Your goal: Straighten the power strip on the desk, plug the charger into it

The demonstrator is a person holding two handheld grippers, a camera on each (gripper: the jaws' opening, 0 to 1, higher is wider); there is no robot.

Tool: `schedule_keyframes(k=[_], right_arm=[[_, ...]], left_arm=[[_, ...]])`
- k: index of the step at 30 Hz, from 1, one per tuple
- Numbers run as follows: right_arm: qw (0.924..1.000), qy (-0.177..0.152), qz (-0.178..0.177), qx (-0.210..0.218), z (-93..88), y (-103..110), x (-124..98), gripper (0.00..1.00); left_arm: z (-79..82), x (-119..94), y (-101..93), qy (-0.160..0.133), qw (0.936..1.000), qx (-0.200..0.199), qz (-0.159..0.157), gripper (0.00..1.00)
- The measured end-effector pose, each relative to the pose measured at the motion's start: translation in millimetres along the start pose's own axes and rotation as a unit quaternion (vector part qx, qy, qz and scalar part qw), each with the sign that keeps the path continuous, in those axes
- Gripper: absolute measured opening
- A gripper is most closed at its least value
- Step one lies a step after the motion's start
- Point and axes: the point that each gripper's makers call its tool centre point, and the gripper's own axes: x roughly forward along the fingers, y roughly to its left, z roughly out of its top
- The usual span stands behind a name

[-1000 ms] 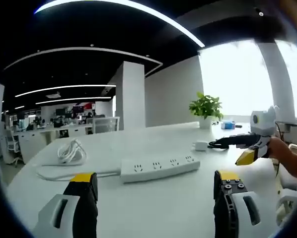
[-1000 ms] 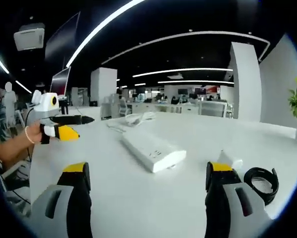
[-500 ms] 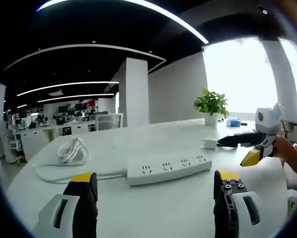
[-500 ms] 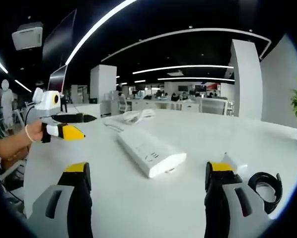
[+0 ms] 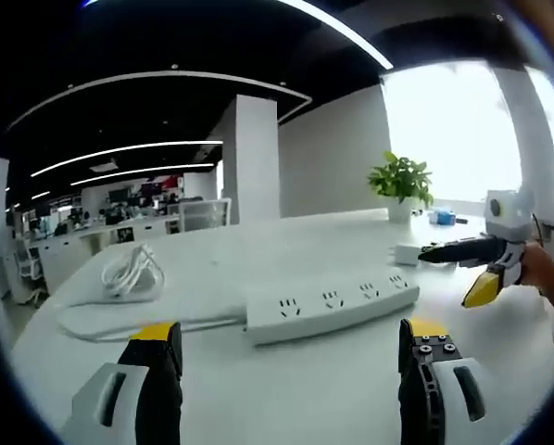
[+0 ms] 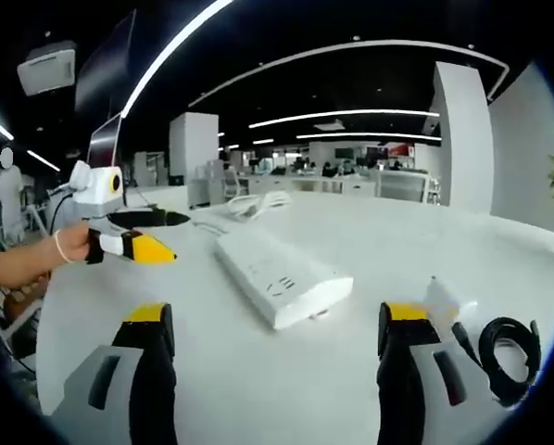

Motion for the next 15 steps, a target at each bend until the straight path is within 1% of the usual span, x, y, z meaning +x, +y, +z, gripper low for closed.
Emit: schedule_keyframes(k=[7,11,13,15], right_arm=[[0.9999,0.006,-0.003,0.010,-3.6,-5,7,0.87],[0.9999,0.011,-0.007,0.003,-4.4,-7,10,0.86],[0.9998,0.017,-0.008,0.000,-6.3,-7,11,0.85],[0.9997,0.023,-0.009,-0.002,-8.6,-8,13,0.84]], left_arm=[[-0.7,14,1.8,0.011,0.9998,0.012,-0.007,0.99],[-5.5,20,3.3,0.021,0.9997,0.012,-0.009,0.99],[-10.8,23,3.4,0.032,0.9993,0.019,-0.008,0.99],[-12.6,25,2.7,0.034,0.9991,0.023,-0.009,0.99]])
